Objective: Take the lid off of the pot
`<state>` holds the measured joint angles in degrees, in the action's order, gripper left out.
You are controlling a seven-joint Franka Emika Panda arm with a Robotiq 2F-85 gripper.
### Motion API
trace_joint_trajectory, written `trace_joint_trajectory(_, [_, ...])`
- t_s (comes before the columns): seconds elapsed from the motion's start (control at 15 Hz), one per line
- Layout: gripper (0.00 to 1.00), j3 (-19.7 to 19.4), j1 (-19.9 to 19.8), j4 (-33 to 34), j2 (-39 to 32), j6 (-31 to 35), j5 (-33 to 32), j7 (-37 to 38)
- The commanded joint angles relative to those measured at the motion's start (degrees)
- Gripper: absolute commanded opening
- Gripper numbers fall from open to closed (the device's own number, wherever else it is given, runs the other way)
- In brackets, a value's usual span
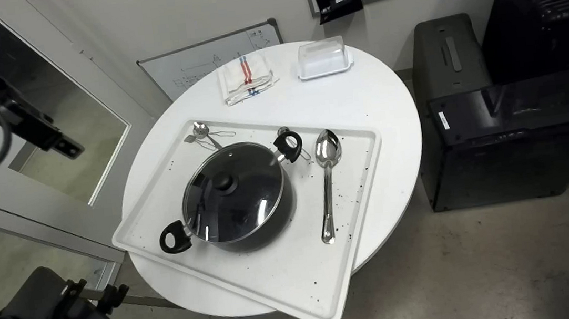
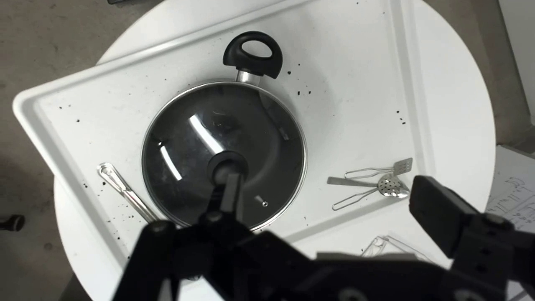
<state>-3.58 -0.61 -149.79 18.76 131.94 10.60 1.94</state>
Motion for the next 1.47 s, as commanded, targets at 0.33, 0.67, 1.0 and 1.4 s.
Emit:
trace_joint_trajectory(0.33, [1.0, 1.02, -1.09, 3.56, -19.45, 18.41, -5.59, 2.75])
trace_joint_trajectory(0.67, [1.0, -0.23, -0.75, 5.76, -29.04, 28.81, -11.94, 7.35])
trace_joint_trajectory(1.0, [1.0, -0.81, -0.38, 8.81, -36.96, 35.06, -9.97, 7.08])
trace_joint_trajectory(1.4, [1.0, -0.59, -0.69, 12.15, -42.27, 36.03, -8.21, 6.52])
